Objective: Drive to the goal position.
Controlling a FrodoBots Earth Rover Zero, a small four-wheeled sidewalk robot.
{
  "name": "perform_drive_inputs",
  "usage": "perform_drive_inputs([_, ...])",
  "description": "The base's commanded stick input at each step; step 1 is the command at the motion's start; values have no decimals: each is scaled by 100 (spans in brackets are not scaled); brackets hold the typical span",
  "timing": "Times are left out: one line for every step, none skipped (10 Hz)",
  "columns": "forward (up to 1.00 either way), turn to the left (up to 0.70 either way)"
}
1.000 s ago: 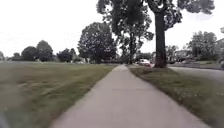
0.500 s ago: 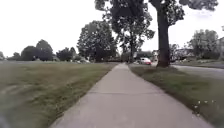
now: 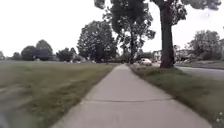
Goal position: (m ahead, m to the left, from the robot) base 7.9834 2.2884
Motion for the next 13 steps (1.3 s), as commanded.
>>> perform_drive_inputs([70, 0])
perform_drive_inputs([70, 0])
perform_drive_inputs([70, 0])
perform_drive_inputs([70, 0])
perform_drive_inputs([70, 0])
perform_drive_inputs([70, 0])
perform_drive_inputs([70, 0])
perform_drive_inputs([70, 0])
perform_drive_inputs([70, 0])
perform_drive_inputs([70, 0])
perform_drive_inputs([70, 0])
perform_drive_inputs([70, 0])
perform_drive_inputs([70, 0])
